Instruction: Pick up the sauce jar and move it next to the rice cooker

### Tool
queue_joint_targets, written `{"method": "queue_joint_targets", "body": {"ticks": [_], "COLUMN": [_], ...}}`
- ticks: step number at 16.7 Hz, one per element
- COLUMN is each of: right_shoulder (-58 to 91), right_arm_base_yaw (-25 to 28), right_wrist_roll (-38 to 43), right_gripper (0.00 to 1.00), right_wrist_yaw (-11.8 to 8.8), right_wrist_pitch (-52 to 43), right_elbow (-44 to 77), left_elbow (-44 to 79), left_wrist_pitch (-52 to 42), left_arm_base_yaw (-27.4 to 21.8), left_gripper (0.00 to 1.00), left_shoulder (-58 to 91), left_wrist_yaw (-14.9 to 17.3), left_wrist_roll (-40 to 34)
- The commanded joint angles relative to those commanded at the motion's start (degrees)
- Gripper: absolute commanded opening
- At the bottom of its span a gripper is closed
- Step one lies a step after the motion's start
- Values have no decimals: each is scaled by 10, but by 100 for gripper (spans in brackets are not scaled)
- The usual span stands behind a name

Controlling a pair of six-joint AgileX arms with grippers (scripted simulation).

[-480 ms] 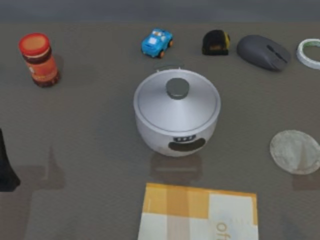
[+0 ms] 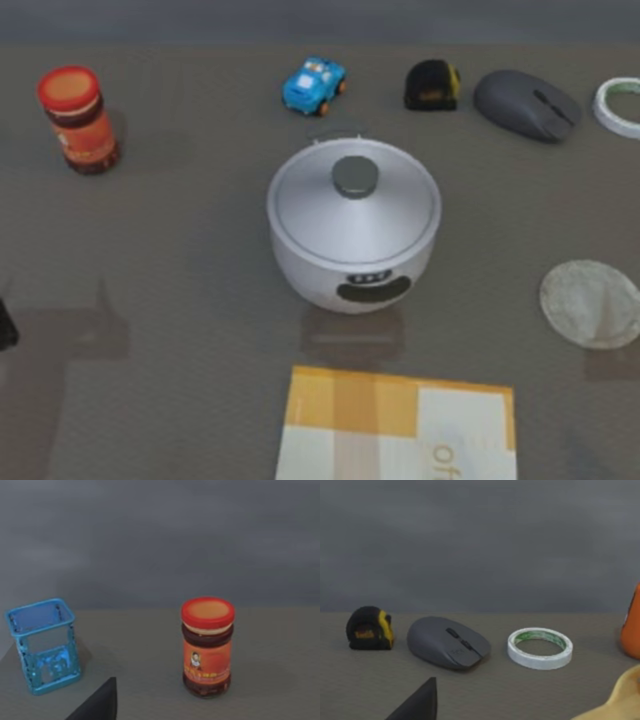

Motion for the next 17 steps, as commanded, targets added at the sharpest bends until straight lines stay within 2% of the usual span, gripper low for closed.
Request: {"method": "queue_joint_targets", "body": {"ticks": [6,17], "right_shoulder": [0,0], "right_arm_base_yaw": [0,0], "right_wrist_roll": [0,0], "right_gripper": [100,100], "right_wrist_yaw": [0,0], "right_wrist_pitch": [0,0], "right_elbow": [0,0], "left_elbow": [253,862], "left_wrist_pitch": [-128,-450], "left_arm_base_yaw": [9,15], "left_gripper": [100,100], "left_shoulder": [260,902], "left_wrist_yaw": [16,71], "left_wrist_roll": [65,224]}}
